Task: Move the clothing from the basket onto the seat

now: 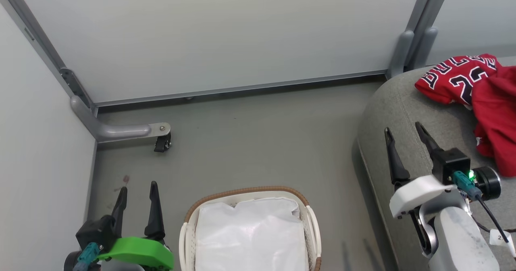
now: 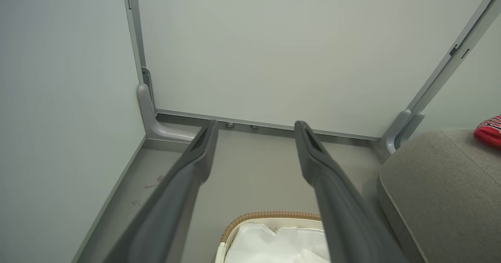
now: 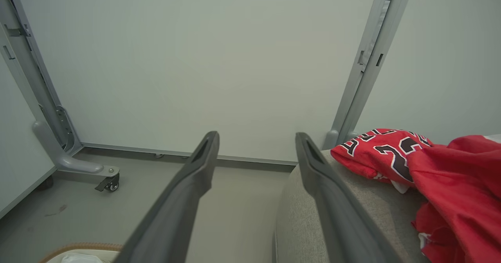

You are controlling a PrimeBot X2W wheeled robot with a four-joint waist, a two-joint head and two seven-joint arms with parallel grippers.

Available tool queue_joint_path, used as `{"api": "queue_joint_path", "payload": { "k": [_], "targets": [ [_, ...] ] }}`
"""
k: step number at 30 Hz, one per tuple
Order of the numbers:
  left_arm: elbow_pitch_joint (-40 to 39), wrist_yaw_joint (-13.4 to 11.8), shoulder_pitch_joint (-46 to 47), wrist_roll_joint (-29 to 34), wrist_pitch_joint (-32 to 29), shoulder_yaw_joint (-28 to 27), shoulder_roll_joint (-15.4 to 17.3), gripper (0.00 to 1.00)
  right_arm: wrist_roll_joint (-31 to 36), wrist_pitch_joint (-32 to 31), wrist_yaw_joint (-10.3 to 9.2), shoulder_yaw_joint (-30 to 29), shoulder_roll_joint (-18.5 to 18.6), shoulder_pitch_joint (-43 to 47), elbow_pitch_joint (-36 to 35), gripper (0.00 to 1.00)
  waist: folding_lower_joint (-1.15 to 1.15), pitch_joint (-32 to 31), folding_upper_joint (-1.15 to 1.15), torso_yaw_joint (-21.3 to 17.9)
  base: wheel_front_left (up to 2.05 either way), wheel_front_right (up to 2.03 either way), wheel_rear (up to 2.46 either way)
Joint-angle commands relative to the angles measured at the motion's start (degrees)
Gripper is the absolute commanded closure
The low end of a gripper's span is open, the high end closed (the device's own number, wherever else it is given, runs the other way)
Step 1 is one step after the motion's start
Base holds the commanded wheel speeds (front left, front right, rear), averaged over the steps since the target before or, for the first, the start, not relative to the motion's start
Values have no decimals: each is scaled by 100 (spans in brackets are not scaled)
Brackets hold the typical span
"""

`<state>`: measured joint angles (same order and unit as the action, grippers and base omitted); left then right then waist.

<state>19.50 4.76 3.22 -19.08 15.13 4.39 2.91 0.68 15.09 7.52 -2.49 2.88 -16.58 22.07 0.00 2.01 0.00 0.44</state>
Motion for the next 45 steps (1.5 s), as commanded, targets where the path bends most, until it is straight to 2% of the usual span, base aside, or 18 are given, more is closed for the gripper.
{"api": "queue_joint_path", "payload": {
  "k": [1,9,31,32,37,45],
  "targets": [
    [-28,-19,-111,19,2,-21,3,0,-194,11,-6,34,17,172,-61,0,0,-36,0,39,0,0,0],
    [-101,-6,-231,-61,2,37,1,0,-636,11,-6,83,12,664,-238,0,0,1,0,73,0,0,0],
    [-20,85,0,22,2,187,2,0,-691,11,-6,89,10,747,-314,0,0,100,0,37,0,0,0],
    [-31,74,-91,-37,0,179,-4,100,-649,0,0,95,-9,716,-295,100,0,99,0,36,0,0,0],
    [182,75,-177,-89,-14,180,-22,100,-684,-31,1,92,-64,825,-58,100,0,101,0,37,0,0,0],
    [106,97,-118,-874,-248,39,-19,100,-1614,-290,1,10,-56,820,-116,100,0,83,0,32,0,0,0]
  ]
}}
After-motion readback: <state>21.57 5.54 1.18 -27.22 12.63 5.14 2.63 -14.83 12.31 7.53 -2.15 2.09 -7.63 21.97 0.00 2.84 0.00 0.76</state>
